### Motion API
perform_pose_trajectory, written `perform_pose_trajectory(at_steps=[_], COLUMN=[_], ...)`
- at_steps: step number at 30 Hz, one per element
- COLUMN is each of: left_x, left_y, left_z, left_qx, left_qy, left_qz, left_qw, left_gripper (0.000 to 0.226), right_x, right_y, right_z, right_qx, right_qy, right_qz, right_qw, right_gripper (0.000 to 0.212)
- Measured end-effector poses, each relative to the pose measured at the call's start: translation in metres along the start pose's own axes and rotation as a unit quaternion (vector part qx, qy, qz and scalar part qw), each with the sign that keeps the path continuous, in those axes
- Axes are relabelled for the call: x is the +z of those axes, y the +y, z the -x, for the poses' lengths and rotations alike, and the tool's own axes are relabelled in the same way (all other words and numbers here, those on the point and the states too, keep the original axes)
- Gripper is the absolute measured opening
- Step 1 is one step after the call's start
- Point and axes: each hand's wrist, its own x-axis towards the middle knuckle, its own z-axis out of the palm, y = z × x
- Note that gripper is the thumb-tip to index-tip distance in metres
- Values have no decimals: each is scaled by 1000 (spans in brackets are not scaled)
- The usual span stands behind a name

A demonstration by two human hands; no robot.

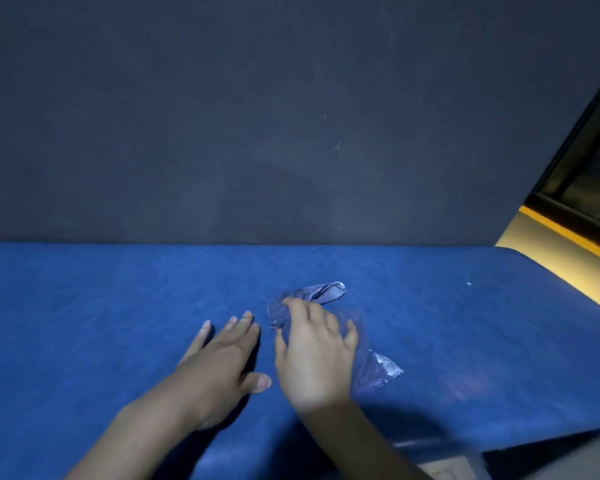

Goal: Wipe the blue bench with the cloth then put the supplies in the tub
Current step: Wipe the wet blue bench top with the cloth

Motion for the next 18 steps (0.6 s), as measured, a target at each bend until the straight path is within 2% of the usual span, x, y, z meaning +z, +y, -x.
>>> perform_pose_trajectory(at_steps=[2, 6, 9, 11, 13, 18], left_x=[5, 4, 1, 1, 0, 1], left_y=[0, 3, 7, 9, 10, 10], left_z=[5, 4, -1, -3, -4, -4], left_qx=[-5, -16, -24, -27, -30, -28], left_qy=[28, 24, 3, -3, -7, -7], left_qz=[0, -14, -45, -60, -66, -55], left_qw=[1000, 999, 999, 998, 997, 998], left_gripper=[72, 66, 70, 71, 71, 72], right_x=[-2, -20, -35, -43, -50, -43], right_y=[17, 71, 112, 142, 176, 236], right_z=[-10, -30, -31, -38, -49, -71], right_qx=[-8, 47, 120, 189, 253, 367], right_qy=[15, -43, 11, 64, 85, 68], right_qz=[-9, 7, -51, -99, -79, 13], right_qw=[1000, 998, 991, 975, 961, 928], right_gripper=[45, 41, 39, 38, 37, 36])
